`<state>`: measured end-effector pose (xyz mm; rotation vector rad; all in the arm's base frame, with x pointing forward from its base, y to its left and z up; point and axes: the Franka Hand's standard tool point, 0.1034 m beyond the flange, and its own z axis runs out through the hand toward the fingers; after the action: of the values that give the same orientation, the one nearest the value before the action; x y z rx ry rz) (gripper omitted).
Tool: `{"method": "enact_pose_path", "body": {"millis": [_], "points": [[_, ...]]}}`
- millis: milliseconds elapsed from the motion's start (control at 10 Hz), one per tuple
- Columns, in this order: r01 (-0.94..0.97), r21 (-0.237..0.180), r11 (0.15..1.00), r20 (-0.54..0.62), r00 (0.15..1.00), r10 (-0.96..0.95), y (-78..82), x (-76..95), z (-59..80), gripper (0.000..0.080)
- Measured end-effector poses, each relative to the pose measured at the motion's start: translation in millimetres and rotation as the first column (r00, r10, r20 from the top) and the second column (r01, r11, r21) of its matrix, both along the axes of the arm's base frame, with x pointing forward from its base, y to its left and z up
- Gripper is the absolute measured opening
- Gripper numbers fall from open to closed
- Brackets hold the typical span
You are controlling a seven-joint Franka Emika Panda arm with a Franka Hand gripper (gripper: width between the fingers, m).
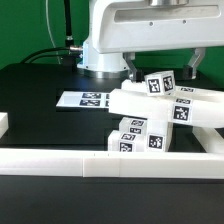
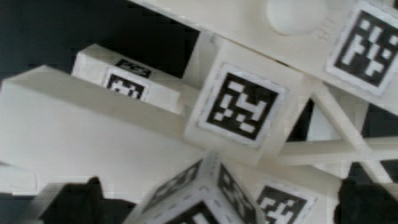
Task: Assemble chair
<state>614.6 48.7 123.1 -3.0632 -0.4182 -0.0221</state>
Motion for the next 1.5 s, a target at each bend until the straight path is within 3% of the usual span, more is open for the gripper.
{"method": "enact_pose_path", "body": {"millis": [200, 600, 800, 900, 1000, 1300, 1500], "points": [[-0.212, -0.012, 0.977, 0.016, 0.977, 0.212, -2.8, 1.4, 1.2, 0.0649], [-0.410, -0.032, 0.912, 0.018, 0.912, 0.411, -7.5, 2.2, 1.7, 0.0649], [-0.425, -0.032, 0.905, 0.018, 0.905, 0.425, -10.3, 2.3, 1.3, 0.0381], [-0.425, -0.032, 0.905, 0.017, 0.905, 0.425, -10.5, 2.2, 0.9, 0.0381], [-0.424, -0.032, 0.905, 0.017, 0.905, 0.425, -10.7, 2.2, 1.0, 0.0282], [-0.386, -0.030, 0.922, 0.016, 0.922, 0.386, -10.4, 2.1, 0.8, 0.0282], [-0.191, -0.024, 0.981, 0.009, 0.981, 0.191, -8.2, 1.8, 0.9, 0.0282]]}}
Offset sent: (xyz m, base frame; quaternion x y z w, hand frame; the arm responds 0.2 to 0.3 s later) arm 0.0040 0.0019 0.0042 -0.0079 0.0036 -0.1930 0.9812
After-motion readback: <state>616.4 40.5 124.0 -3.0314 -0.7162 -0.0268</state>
